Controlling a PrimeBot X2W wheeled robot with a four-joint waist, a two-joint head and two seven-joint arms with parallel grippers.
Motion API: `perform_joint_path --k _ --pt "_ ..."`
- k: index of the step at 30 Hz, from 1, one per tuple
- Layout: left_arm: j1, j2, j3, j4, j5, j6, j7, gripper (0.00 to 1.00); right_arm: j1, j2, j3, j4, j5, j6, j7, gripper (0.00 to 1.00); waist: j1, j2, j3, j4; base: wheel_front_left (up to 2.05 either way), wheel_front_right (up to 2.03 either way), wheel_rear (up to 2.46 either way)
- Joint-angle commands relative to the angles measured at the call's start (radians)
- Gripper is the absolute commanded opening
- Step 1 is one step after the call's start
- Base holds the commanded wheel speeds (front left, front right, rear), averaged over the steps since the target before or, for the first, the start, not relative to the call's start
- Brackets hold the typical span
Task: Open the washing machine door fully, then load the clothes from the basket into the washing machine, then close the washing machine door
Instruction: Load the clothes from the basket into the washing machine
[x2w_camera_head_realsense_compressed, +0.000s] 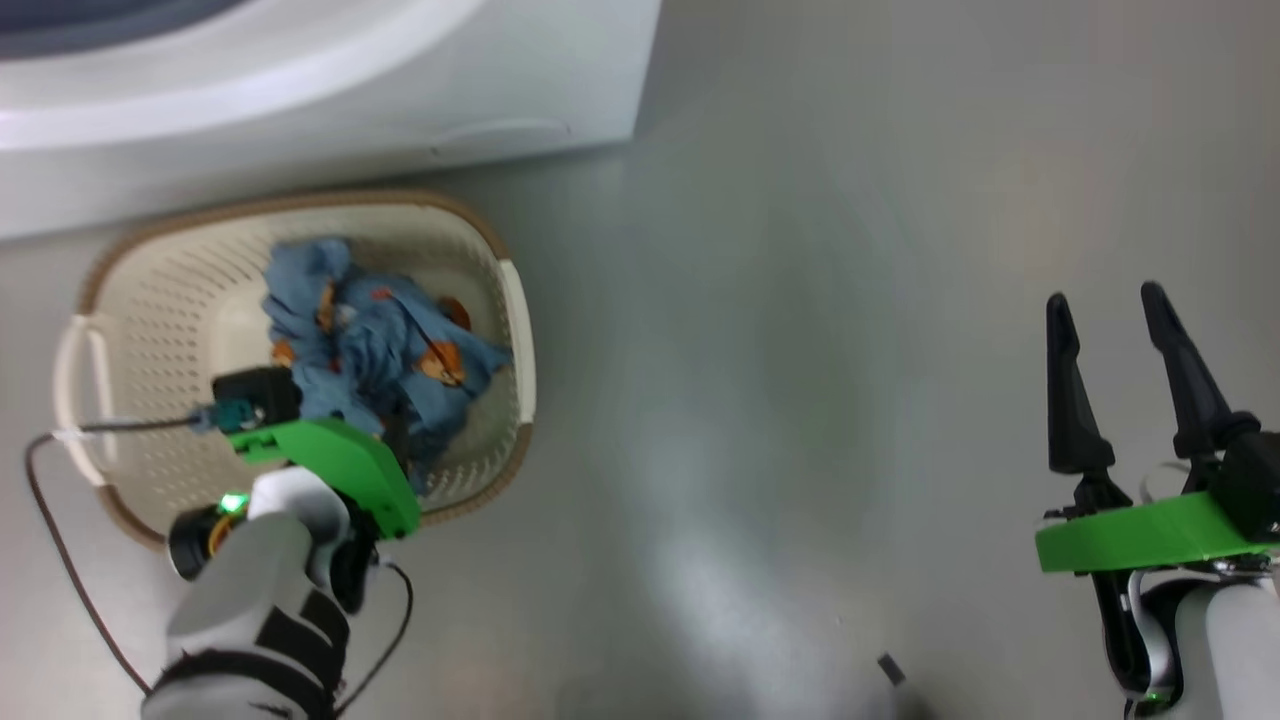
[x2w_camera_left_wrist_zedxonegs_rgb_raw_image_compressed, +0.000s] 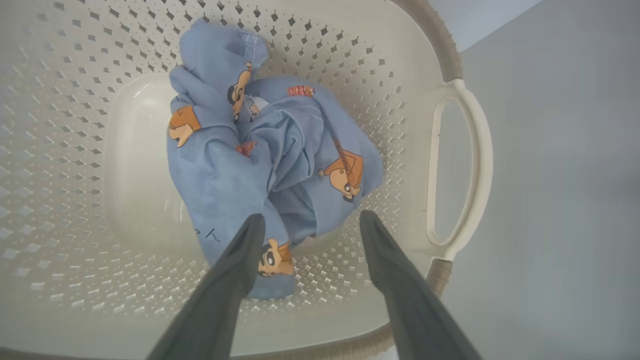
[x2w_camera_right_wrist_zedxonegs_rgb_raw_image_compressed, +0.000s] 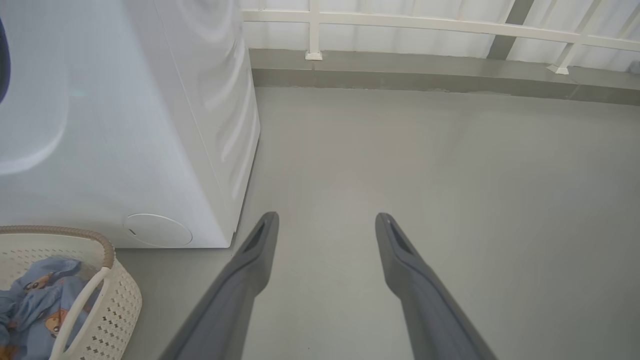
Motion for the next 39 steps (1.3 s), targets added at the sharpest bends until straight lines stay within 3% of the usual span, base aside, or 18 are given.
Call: perform_joint_path --k 1,17,19,20,21,22,24,39 --pt "-0.008 0.040 0.025 0.000 -0.014 0.001 0.003 1.00 -0.009 -0.010 0.025 -0.027 0.014 0.007 -0.012 1.00 -0.0002 0.0000 0.117 -0.044 0.00 0.00 0.00" --pt "-0.115 0.095 0.067 0.025 -0.073 0.030 0.117 0.98 -0.056 -0.010 0.052 -0.036 0.030 0.007 -0.034 1.00 -0.0002 0.0000 0.264 -0.061 0.00 0.00 0.00" --pt "-0.120 0.100 0.069 0.026 -0.077 0.036 0.117 0.93 -0.058 -0.010 0.054 -0.037 0.029 0.007 -0.034 1.00 -0.0002 0.0000 0.268 -0.060 0.00 0.00 0.00" --pt "-0.122 0.102 0.073 0.026 -0.082 0.036 0.114 0.83 -0.059 -0.010 0.055 -0.037 0.030 0.007 -0.034 1.00 -0.0002 0.0000 0.269 -0.060 0.00 0.00 0.00" --pt "-0.124 0.105 0.075 0.027 -0.083 0.038 0.107 0.61 -0.059 -0.010 0.055 -0.038 0.029 0.007 -0.033 1.00 -0.0002 0.0000 0.270 -0.059 0.00 0.00 0.00" --pt "-0.126 0.106 0.073 0.027 -0.082 0.040 0.104 0.48 -0.059 -0.010 0.055 -0.039 0.028 0.007 -0.033 1.00 -0.0002 0.0000 0.271 -0.058 0.00 0.00 0.00" --pt "-0.129 0.106 0.074 0.027 -0.085 0.043 0.093 0.00 -0.058 -0.010 0.054 -0.040 0.027 0.007 -0.032 1.00 -0.0002 0.0000 0.270 -0.053 0.00 0.00 0.00" --pt "-0.078 0.083 0.084 0.029 -0.113 0.010 -0.007 0.00 -0.046 -0.010 0.038 -0.044 0.016 0.007 -0.013 1.00 -0.0002 0.0000 0.210 -0.009 0.00 0.00 0.00"
